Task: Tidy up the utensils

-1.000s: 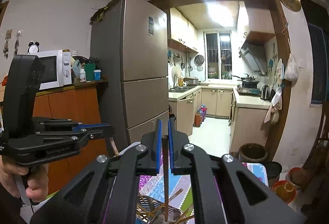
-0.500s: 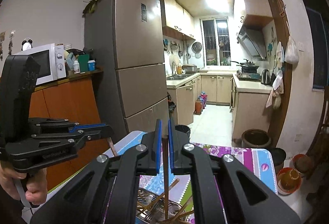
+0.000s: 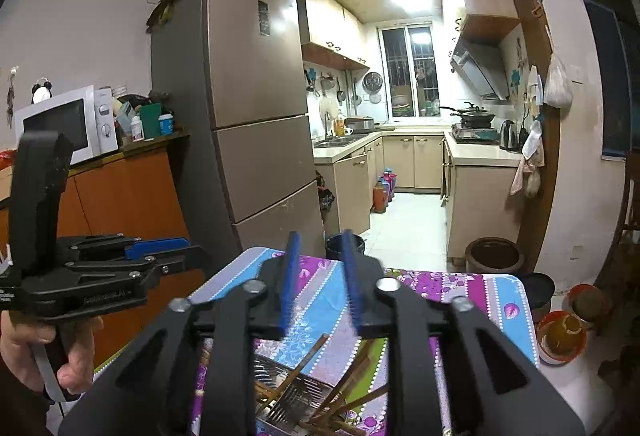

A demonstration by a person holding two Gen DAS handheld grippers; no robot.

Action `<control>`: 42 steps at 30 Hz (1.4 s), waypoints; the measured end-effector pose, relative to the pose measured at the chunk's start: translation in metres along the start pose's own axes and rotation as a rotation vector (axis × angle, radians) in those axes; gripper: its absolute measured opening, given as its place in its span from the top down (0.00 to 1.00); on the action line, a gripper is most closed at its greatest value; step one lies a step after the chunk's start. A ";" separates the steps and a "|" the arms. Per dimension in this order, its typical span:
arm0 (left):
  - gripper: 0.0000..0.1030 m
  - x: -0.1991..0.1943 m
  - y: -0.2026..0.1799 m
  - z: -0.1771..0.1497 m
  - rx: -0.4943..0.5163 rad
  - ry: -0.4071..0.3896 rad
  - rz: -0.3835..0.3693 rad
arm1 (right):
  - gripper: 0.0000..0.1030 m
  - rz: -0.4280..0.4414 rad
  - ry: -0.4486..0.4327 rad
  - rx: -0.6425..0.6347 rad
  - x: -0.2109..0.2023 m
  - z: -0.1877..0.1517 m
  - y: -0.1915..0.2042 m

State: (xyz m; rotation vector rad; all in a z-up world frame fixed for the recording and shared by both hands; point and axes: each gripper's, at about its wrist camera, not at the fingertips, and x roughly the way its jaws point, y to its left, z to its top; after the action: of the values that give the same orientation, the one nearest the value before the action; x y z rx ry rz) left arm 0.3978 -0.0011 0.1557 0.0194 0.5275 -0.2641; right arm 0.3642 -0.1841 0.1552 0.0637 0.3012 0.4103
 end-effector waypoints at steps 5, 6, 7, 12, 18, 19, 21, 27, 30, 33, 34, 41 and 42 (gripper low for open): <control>0.60 -0.012 0.006 -0.008 -0.009 -0.036 0.042 | 0.23 -0.037 -0.048 -0.007 -0.021 -0.005 -0.003; 0.54 -0.018 0.007 -0.011 -0.009 -0.054 0.054 | 0.14 -0.048 -0.058 -0.011 -0.025 -0.005 -0.004; 0.46 -0.023 0.008 -0.014 -0.012 -0.067 0.057 | 0.09 -0.061 -0.069 -0.016 -0.030 -0.006 -0.005; 0.18 -0.064 0.011 -0.039 -0.016 -0.186 0.115 | 0.06 -0.117 -0.126 -0.058 -0.061 -0.015 0.003; 0.05 -0.118 0.008 -0.084 -0.009 -0.328 0.208 | 0.05 -0.166 -0.136 -0.087 -0.091 -0.040 0.020; 0.05 -0.123 0.009 -0.088 -0.015 -0.339 0.208 | 0.05 -0.165 -0.142 -0.088 -0.097 -0.045 0.023; 0.05 -0.140 0.009 -0.106 -0.025 -0.376 0.239 | 0.05 -0.165 -0.148 -0.081 -0.110 -0.059 0.031; 0.05 -0.175 0.000 -0.153 -0.029 -0.427 0.240 | 0.05 -0.149 -0.146 -0.051 -0.140 -0.098 0.049; 0.05 -0.190 -0.006 -0.179 -0.035 -0.434 0.214 | 0.05 -0.157 -0.127 -0.047 -0.154 -0.120 0.061; 0.05 -0.199 -0.014 -0.205 -0.045 -0.420 0.193 | 0.05 -0.166 -0.100 -0.025 -0.167 -0.143 0.070; 0.05 -0.198 -0.015 -0.211 -0.045 -0.406 0.194 | 0.05 -0.177 -0.093 -0.019 -0.170 -0.150 0.073; 0.05 -0.205 -0.044 -0.268 -0.017 -0.356 0.152 | 0.05 -0.212 -0.024 0.023 -0.187 -0.201 0.092; 0.05 -0.205 -0.047 -0.273 -0.018 -0.349 0.144 | 0.05 -0.213 -0.012 0.026 -0.188 -0.206 0.094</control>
State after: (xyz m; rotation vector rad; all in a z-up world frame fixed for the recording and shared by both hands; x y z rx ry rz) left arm 0.0805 0.0274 0.0248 -0.0058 0.1803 -0.1176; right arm 0.1020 -0.1734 0.0218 0.0592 0.2981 0.1947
